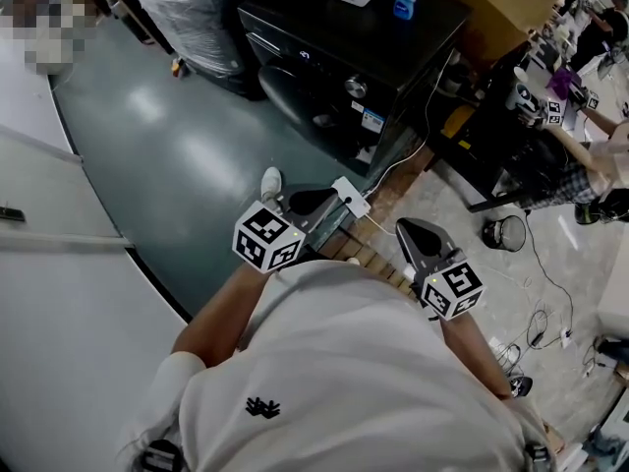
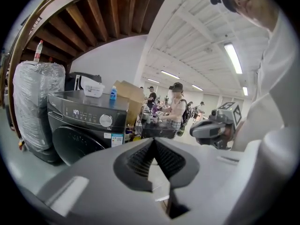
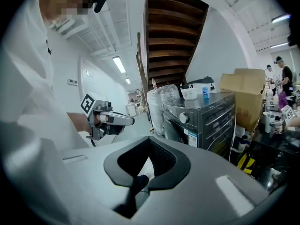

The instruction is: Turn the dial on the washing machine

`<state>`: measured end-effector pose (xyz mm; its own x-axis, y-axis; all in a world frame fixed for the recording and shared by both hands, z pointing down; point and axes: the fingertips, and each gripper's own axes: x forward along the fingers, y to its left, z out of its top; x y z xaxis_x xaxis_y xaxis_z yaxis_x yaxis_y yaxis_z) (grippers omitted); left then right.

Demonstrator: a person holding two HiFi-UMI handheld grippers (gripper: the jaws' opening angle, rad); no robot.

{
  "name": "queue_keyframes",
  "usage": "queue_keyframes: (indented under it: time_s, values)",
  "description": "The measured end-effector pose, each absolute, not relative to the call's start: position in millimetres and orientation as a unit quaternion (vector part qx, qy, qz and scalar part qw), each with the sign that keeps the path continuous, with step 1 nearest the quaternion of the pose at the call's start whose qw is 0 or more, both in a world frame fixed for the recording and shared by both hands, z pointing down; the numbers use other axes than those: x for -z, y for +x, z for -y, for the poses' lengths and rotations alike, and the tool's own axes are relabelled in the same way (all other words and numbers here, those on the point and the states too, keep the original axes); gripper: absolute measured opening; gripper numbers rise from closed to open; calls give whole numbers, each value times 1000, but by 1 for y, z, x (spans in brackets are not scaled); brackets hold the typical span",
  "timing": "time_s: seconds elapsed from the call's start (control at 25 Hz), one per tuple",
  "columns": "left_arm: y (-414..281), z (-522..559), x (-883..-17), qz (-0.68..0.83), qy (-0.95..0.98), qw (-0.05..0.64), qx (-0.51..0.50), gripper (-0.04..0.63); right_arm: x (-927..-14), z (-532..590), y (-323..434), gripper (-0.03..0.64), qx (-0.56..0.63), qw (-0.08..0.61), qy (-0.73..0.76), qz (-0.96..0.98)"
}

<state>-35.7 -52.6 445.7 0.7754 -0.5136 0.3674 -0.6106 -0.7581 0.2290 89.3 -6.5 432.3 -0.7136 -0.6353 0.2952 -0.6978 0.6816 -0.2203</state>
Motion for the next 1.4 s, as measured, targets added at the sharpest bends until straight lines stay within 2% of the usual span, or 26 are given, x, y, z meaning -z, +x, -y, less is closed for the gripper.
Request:
queue_keyframes:
  time_s: [1.4]
  values:
    - [-31, 52, -452, 297, 927, 167, -155, 55, -434, 8, 88, 2, -151, 110, 355, 916]
